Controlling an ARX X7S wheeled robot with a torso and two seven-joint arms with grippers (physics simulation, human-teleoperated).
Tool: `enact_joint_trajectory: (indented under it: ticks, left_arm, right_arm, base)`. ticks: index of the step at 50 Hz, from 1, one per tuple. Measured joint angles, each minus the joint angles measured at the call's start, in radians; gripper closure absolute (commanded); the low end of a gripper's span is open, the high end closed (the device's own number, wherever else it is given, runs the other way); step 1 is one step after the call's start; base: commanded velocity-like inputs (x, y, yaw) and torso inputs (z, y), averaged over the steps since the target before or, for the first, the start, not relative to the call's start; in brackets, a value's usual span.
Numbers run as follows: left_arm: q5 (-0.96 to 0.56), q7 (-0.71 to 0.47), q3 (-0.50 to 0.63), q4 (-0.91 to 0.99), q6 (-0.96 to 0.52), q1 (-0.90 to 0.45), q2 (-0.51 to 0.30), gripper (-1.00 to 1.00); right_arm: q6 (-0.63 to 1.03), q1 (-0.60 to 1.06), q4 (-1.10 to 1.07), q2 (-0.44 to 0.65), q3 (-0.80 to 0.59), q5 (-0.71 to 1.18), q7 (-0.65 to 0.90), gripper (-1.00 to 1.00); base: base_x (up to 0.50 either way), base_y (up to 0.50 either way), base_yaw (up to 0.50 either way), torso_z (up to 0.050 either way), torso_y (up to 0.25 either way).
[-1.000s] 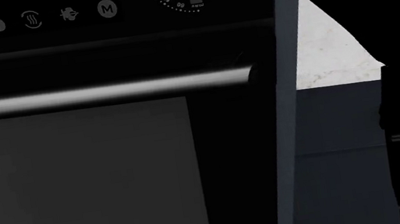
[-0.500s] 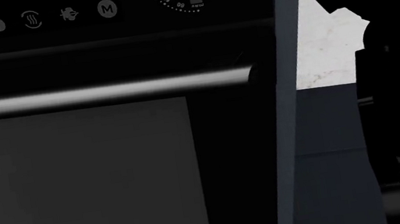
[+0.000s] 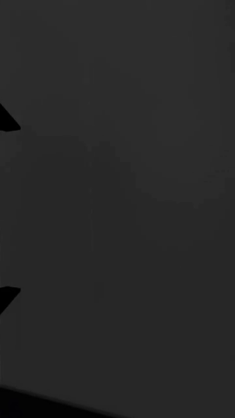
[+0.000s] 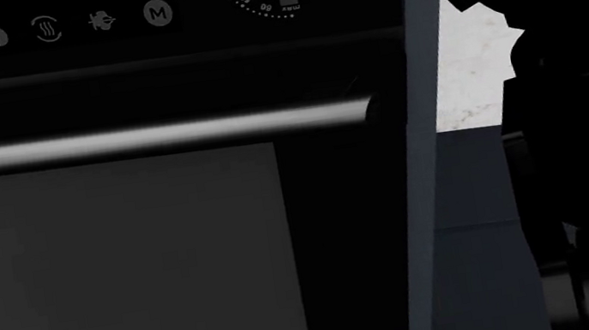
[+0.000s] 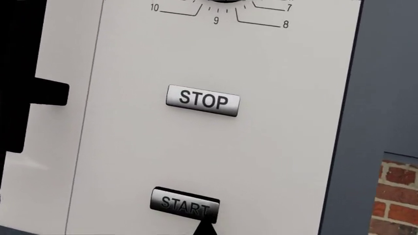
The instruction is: Press the start button on the microwave
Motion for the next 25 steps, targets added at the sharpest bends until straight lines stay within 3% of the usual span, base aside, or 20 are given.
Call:
enact_joint_trajectory:
  ticks: [25]
  left_arm:
    - [-0.011, -0.009, 0.005, -0.013, 0.012, 0.000, -0.008, -1.00]
  right_arm:
    - [-0.066, 0.013, 0.057, 0.019, -0.045, 0.023, -0.043, 1.00]
  base:
    - [0.01, 0.00, 0.01, 0.002, 0.000]
